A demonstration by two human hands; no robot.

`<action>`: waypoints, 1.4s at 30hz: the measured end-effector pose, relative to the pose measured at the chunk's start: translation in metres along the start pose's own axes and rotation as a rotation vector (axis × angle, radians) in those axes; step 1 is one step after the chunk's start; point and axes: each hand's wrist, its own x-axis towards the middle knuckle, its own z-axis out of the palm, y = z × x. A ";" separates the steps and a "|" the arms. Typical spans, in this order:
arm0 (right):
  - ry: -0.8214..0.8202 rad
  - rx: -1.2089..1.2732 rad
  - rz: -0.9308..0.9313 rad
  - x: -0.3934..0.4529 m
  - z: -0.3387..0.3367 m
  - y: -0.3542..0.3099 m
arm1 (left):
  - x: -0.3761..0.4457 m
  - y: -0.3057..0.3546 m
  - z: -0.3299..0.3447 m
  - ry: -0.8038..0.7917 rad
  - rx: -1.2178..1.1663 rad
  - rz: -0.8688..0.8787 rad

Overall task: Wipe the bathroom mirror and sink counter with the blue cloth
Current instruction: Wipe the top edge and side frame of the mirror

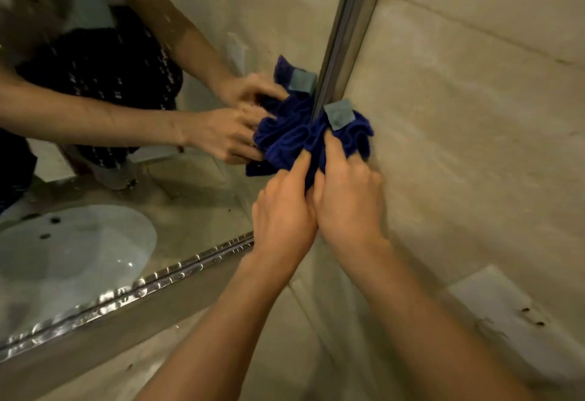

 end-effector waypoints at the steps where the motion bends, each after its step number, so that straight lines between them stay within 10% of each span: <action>1: -0.029 -0.005 -0.006 -0.005 0.005 0.001 | -0.003 -0.008 0.005 -0.003 -0.015 -0.010; 11: -0.339 -0.011 0.171 -0.028 0.024 0.003 | -0.029 -0.047 0.025 -0.139 -0.088 -0.126; 19: 0.228 0.271 0.139 0.040 -0.077 -0.014 | 0.026 0.047 -0.053 0.124 -0.163 0.187; 42: -0.379 -0.011 0.119 -0.042 0.076 0.017 | -0.033 -0.091 0.057 -0.119 -0.073 -0.187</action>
